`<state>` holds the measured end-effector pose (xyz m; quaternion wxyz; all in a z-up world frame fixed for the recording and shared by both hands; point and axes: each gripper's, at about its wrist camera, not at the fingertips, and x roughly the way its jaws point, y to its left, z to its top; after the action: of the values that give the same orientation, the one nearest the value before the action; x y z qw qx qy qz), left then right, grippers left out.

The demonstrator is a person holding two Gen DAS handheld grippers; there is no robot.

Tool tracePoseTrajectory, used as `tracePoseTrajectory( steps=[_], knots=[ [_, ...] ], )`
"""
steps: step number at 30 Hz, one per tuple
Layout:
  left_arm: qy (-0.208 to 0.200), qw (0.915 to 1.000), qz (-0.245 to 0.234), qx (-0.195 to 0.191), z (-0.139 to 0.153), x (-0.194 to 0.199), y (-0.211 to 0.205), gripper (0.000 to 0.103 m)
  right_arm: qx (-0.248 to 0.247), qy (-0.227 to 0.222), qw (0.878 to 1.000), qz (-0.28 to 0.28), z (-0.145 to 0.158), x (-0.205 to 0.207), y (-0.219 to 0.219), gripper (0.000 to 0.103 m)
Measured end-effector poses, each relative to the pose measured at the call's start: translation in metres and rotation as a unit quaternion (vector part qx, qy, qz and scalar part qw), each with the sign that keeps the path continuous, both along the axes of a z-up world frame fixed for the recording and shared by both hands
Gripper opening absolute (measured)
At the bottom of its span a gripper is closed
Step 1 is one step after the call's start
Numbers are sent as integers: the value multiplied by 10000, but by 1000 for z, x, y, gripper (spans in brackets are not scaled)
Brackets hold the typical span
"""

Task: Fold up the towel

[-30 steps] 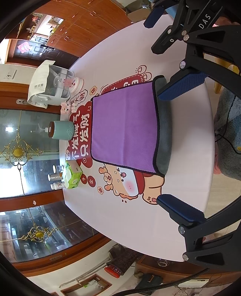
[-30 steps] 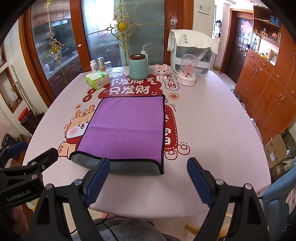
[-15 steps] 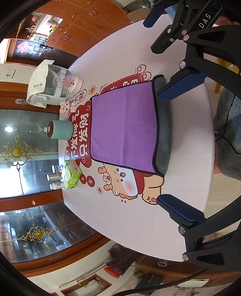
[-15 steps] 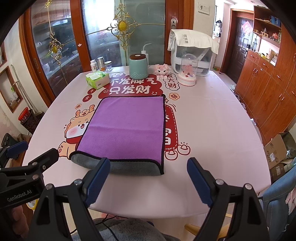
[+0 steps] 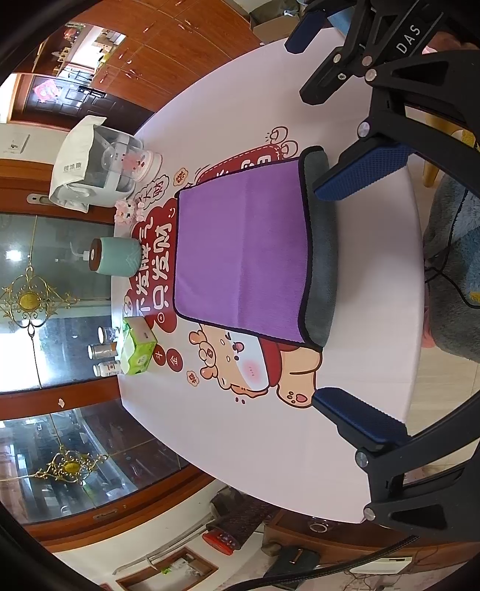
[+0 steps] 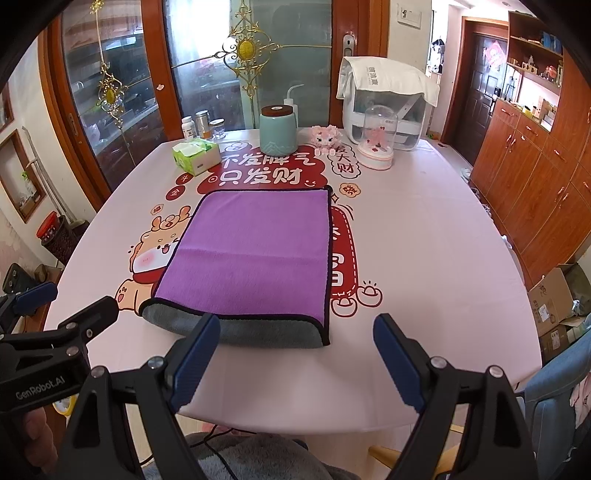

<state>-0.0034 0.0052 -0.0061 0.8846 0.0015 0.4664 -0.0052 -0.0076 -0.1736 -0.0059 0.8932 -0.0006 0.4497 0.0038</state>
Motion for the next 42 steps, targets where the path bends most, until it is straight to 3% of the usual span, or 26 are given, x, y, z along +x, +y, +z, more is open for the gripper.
tracePoseTrajectory(
  steps=[42],
  knots=[
    [108, 9999, 26, -33, 1, 12, -1, 101, 19, 104, 9999, 89, -6, 10, 4, 86]
  ],
)
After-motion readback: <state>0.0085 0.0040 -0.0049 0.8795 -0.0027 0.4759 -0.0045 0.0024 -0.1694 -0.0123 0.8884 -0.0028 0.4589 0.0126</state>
